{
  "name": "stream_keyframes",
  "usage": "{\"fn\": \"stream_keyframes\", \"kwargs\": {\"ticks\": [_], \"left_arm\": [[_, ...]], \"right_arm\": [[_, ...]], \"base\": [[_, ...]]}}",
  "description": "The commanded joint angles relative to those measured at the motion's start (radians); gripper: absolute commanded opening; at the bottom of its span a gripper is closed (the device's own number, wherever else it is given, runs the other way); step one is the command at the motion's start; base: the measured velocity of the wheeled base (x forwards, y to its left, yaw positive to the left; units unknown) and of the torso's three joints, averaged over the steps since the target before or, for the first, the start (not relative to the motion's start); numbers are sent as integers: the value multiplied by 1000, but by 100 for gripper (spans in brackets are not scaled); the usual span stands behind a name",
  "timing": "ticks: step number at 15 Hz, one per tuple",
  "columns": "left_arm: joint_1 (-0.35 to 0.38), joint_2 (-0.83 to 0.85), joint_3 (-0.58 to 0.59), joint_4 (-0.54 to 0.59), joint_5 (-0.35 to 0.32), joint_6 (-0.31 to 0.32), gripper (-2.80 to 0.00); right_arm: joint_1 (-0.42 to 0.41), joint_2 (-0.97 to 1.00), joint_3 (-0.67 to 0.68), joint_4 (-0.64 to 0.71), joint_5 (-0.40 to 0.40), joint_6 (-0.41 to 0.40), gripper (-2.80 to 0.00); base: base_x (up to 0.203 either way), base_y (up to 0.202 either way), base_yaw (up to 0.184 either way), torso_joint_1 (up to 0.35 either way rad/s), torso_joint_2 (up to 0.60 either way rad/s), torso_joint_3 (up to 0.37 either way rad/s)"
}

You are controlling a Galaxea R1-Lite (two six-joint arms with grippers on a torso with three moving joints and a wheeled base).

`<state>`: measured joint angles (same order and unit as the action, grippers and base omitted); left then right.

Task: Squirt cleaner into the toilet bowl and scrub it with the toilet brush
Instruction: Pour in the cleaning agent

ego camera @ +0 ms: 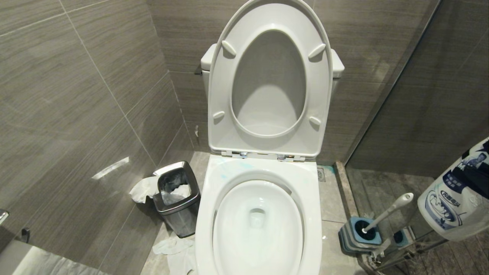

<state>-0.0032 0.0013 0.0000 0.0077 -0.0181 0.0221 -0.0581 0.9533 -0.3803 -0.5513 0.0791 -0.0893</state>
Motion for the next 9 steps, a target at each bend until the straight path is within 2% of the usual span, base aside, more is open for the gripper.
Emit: {"fn": "stream_keyframes", "kwargs": {"ticks": [1,4,9], "left_arm": [[0,0,2,0,0,1,-280],[0,0,2,0,0,1,-280],[0,0,2,0,0,1,-280]], "right_arm": [[47,81,-57,-4,-6,-13,-280],[180,146,-97,-7,-96,-15,-280],[490,270,-154,-14,-340,-8,-280]], "base": [[0,0,0,0,0,0],[0,0,0,0,0,0],[0,0,0,0,0,0]]}}
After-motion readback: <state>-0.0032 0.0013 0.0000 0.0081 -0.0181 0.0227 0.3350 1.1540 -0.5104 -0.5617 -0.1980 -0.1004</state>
